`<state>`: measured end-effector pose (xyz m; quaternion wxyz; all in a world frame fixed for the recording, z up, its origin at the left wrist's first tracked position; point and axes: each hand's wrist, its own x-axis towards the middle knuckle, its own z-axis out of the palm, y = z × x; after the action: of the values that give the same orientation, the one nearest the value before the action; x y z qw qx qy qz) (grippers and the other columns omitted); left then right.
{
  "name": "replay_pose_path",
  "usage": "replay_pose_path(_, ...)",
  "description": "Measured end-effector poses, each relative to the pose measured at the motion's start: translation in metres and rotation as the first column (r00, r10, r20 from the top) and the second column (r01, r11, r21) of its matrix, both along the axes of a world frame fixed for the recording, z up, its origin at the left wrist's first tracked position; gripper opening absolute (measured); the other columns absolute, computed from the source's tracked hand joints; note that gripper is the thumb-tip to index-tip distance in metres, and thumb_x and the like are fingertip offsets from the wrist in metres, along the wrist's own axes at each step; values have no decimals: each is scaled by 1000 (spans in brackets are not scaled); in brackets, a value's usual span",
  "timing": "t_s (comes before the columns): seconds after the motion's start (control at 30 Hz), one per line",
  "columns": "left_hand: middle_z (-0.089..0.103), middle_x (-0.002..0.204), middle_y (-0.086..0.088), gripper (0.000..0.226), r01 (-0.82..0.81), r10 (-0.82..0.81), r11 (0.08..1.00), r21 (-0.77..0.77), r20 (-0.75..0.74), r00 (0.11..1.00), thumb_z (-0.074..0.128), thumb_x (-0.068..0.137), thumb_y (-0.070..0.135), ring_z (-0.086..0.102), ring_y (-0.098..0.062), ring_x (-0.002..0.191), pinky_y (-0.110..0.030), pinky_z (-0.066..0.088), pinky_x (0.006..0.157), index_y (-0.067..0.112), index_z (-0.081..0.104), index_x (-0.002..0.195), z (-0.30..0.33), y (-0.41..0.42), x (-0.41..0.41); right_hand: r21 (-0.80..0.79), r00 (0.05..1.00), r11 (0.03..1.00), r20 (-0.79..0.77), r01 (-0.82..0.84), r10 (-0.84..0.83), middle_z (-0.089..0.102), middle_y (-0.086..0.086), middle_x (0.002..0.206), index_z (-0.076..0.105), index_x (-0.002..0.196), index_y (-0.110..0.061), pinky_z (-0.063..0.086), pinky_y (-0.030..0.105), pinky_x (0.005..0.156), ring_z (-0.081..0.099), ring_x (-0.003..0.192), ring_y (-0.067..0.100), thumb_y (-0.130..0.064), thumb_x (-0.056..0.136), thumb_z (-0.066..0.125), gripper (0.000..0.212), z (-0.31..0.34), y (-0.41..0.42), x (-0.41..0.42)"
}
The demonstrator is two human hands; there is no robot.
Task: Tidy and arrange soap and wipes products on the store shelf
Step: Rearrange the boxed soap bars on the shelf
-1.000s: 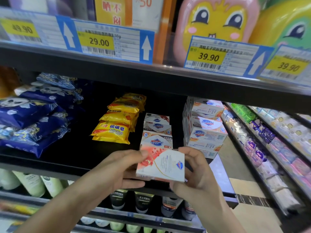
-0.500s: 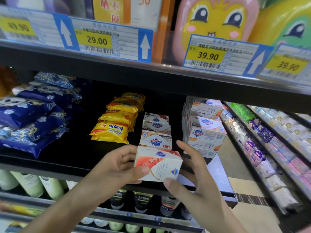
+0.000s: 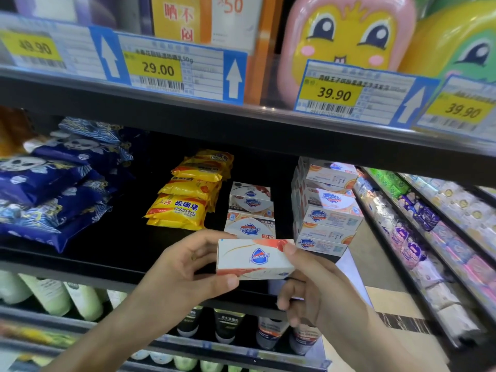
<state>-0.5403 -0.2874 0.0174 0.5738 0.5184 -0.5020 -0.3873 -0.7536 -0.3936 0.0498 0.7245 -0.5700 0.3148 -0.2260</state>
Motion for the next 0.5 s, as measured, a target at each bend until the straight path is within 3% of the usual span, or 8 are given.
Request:
replay_pose_path(0.13,65,142,5,63,112,-112,993,42,11,994,91,77,34,57,-15,137,-29,54,105,39,62,132,1,1,2,-32,995,996,40,89,-87,76,15,101,79,106,-20,55,34,55,63,65,21,-50,75,78,43,-5,-1,3)
replay_pose_path(0.2,63,144,11,71,166,-172,981,103,49,984,91,75,51,56,-12,138,-35,52,109,47,55,137,3,3,1,-101,985,980,58,170,-165,76,16,95,79,108,-21,57,34,58,63,67,22,-41,76,77,38,-9,-2,4)
replay_pose_path(0.3,61,142,21,75,89,-114,984,154,159,981,82,68,76,58,-5,133,-35,51,108,60,52,135,9,1,4,-179,981,966,85,185,-172,78,10,98,75,114,-23,62,33,67,72,77,22,-30,75,76,40,-13,-2,4)
replay_pose_path(0.4,59,137,30,75,46,-94,989,144,349,932,81,67,73,56,6,130,-25,54,102,65,49,134,20,-7,10,-313,991,941,79,128,-109,77,3,110,66,124,-25,61,32,81,74,98,20,-29,72,77,53,-16,0,4)
replay_pose_path(0.5,52,130,38,77,29,-114,988,152,586,803,84,66,65,53,12,123,-16,54,94,67,47,134,30,-17,18,-367,994,925,89,96,-68,75,2,115,63,128,-27,58,31,84,71,103,21,-17,76,73,54,-21,-3,3)
